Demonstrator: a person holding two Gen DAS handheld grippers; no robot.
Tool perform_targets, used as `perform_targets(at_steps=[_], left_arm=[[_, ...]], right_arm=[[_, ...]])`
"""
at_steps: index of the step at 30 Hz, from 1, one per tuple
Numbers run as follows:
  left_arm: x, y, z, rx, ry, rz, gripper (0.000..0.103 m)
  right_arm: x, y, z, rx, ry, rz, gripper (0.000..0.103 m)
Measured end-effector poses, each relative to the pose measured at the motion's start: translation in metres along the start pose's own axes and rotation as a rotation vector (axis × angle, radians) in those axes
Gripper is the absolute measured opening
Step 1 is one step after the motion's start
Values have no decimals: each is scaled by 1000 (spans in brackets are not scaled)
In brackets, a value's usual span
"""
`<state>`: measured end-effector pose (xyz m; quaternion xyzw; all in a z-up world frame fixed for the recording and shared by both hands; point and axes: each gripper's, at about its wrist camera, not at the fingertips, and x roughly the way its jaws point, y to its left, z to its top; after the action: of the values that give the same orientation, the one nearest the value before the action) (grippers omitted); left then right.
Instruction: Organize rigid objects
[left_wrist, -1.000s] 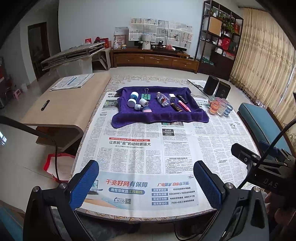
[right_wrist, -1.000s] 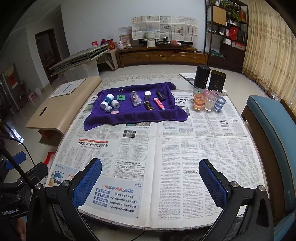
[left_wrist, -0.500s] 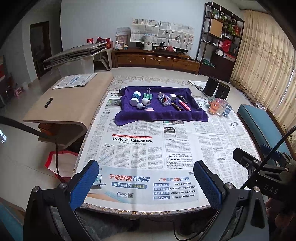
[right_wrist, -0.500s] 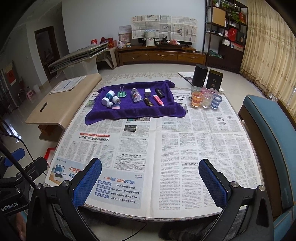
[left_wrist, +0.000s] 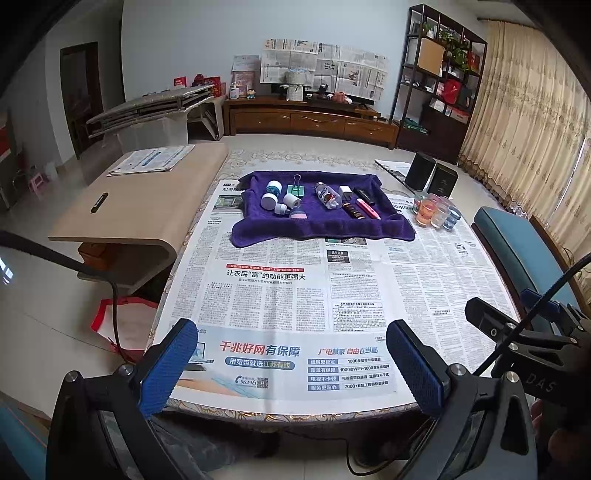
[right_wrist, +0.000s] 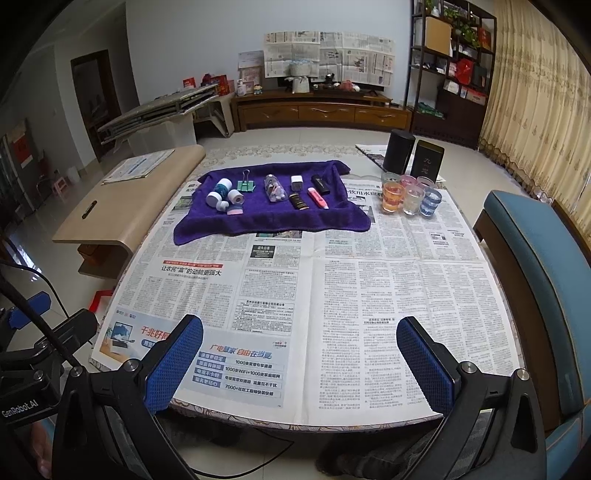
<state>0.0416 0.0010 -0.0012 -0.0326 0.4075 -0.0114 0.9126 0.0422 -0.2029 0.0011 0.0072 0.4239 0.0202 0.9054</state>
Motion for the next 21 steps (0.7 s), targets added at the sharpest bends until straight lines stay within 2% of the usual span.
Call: perform_targets(at_steps=[21], left_arm=[[-10,3,-3,3,0,2,103]], right_arm=[[-15,-1,-6,6,-10,-12,103]])
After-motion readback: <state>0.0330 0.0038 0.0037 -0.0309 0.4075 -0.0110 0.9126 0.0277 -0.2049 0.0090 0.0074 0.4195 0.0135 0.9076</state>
